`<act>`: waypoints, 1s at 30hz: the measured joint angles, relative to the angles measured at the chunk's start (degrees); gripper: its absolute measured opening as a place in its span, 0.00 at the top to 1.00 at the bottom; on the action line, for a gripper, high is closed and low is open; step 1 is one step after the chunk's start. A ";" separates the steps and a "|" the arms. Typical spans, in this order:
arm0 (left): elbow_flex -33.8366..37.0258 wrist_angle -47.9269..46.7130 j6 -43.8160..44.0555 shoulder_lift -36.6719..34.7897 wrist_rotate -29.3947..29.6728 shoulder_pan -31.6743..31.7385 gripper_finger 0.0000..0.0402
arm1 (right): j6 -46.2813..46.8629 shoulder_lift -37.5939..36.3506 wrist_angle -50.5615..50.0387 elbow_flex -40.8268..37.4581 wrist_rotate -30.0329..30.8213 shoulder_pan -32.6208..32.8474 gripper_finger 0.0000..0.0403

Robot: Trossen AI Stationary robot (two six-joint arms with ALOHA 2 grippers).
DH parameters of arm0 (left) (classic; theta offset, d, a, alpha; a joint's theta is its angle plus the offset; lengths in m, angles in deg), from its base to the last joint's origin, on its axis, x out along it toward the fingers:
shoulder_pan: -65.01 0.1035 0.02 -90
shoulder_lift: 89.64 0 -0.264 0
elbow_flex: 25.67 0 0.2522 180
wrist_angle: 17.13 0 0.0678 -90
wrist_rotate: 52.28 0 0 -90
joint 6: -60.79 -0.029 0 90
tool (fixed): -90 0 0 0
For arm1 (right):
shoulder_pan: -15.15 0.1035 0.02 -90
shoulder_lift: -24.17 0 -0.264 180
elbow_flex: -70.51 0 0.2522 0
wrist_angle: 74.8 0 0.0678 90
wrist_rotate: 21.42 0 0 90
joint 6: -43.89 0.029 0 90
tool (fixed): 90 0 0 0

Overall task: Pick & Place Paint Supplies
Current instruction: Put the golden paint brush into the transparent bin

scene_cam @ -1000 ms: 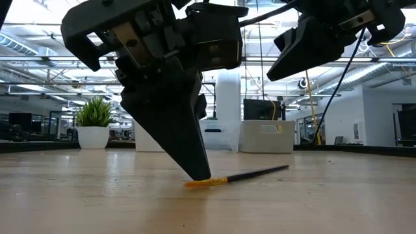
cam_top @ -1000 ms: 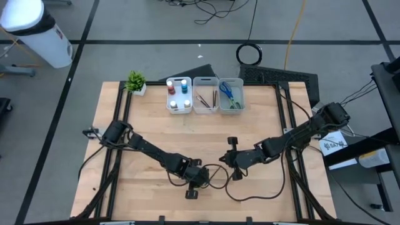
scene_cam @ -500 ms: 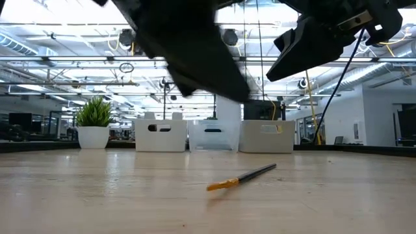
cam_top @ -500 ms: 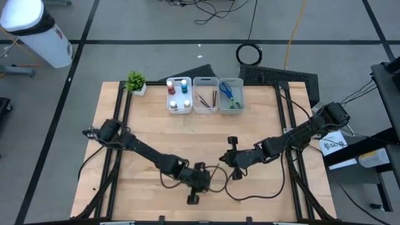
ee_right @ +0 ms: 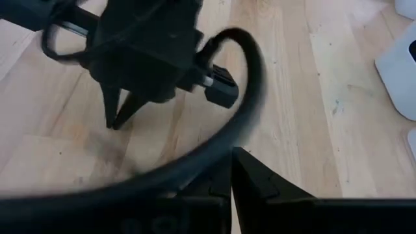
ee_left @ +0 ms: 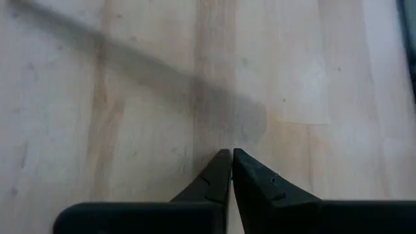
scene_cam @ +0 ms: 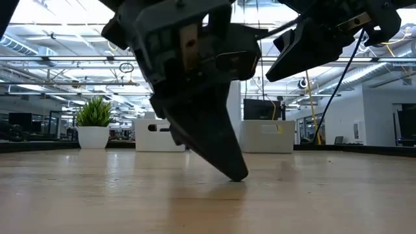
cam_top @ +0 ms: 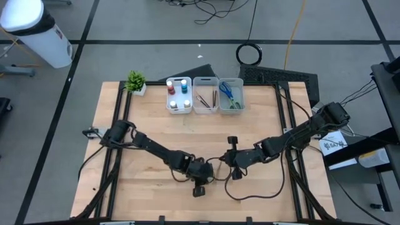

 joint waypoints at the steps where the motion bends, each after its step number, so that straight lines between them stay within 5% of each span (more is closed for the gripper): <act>1: -0.08 -1.86 0.35 -0.02 0.46 0.34 0.92 | -0.08 0.00 0.01 0.00 0.00 0.00 1.00; 11: -0.18 -8.38 0.09 -0.68 1.86 1.74 0.92 | 1.59 0.00 -1.47 0.00 -0.20 0.00 1.00; 20: -0.04 -6.63 -2.19 -0.66 2.70 1.48 0.92 | 21.30 -0.85 -22.74 0.00 -0.40 4.64 1.00; 30: -0.04 -5.74 -3.83 -0.59 2.94 1.52 0.92 | 38.12 -0.50 -29.72 -0.82 -1.99 16.62 1.00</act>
